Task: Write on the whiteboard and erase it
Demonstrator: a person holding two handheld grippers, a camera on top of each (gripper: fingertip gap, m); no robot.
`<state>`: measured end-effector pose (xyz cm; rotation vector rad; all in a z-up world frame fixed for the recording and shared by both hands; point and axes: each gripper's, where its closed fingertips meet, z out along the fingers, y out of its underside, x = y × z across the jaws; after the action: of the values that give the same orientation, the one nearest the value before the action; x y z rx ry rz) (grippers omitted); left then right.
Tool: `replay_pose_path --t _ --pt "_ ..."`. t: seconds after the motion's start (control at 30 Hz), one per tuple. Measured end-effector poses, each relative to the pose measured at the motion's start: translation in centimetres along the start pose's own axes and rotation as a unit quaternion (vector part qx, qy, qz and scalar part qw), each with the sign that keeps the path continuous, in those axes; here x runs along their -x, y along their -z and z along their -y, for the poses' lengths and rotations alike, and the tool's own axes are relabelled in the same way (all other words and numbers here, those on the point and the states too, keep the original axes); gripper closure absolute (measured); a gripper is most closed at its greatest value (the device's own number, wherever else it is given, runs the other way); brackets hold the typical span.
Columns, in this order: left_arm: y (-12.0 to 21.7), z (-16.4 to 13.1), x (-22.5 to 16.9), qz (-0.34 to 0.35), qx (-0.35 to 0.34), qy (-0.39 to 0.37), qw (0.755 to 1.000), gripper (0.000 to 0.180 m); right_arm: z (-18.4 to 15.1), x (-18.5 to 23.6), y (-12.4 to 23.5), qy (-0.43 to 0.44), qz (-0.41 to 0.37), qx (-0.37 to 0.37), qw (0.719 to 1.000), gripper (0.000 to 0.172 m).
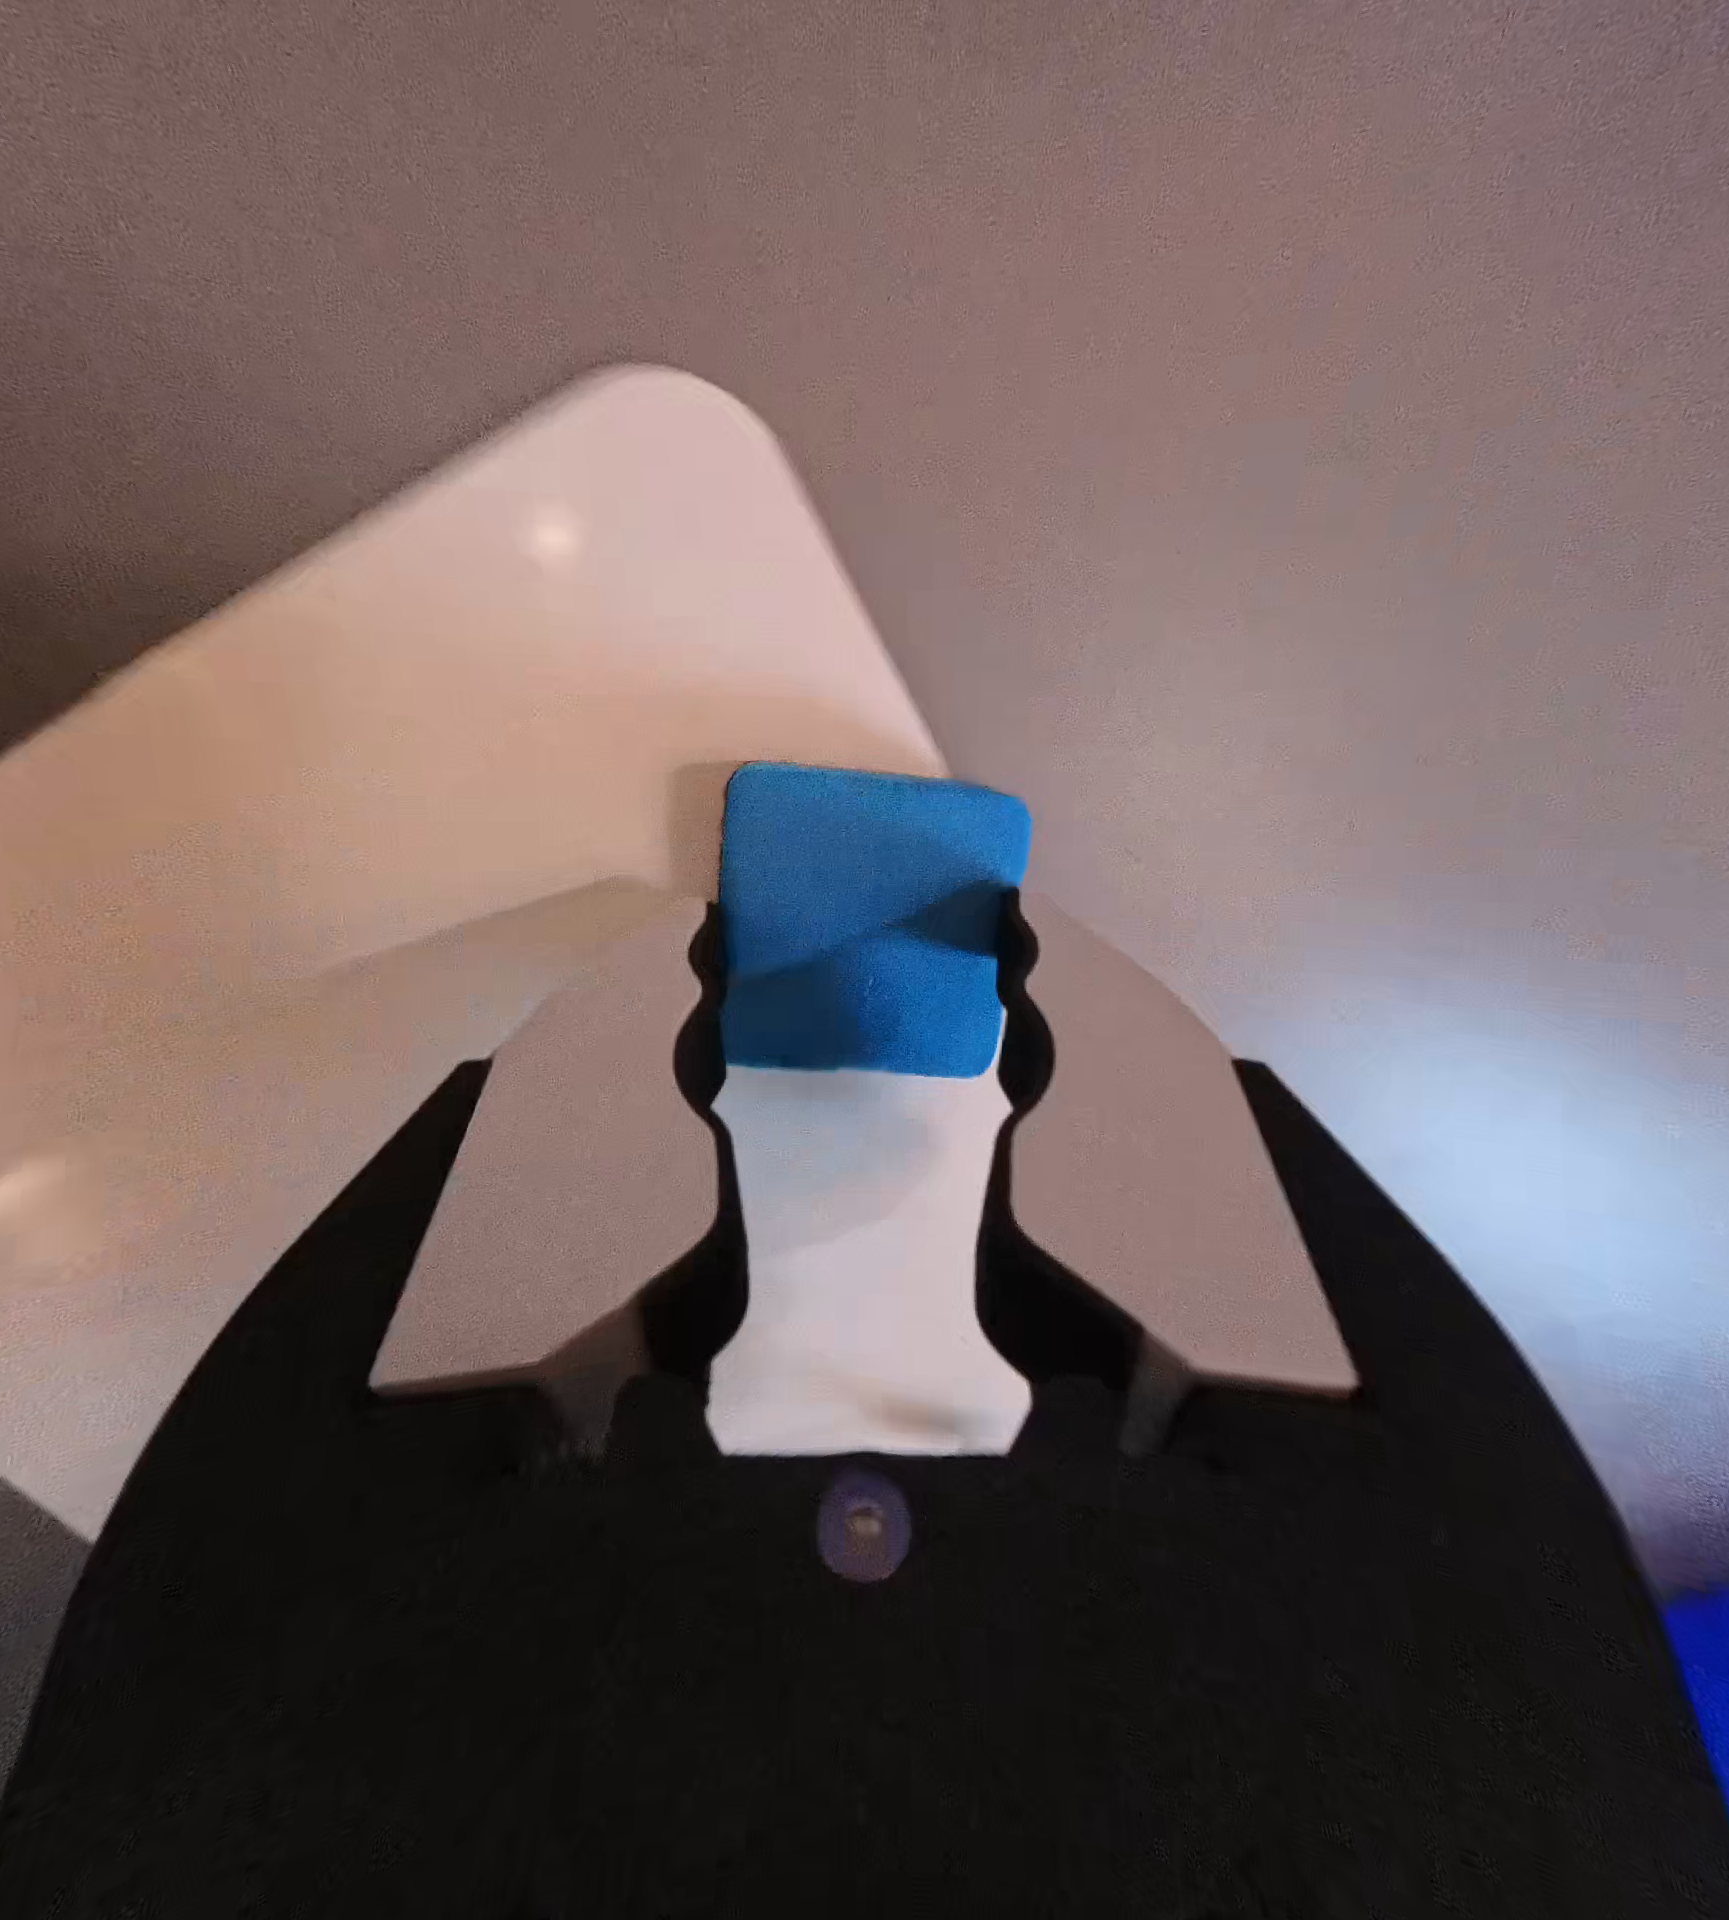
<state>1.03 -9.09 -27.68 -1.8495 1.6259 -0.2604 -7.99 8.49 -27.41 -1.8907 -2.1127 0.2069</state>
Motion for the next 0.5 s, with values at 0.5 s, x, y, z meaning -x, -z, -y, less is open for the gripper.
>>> replay_pose_path --t 0.5 --pt "-0.1 0.1 0.2 0.0 0.002 0.008 1.0 0.179 -17.3 -6.3 4.7 -0.208 -0.043 0.038 0.976 0.121"
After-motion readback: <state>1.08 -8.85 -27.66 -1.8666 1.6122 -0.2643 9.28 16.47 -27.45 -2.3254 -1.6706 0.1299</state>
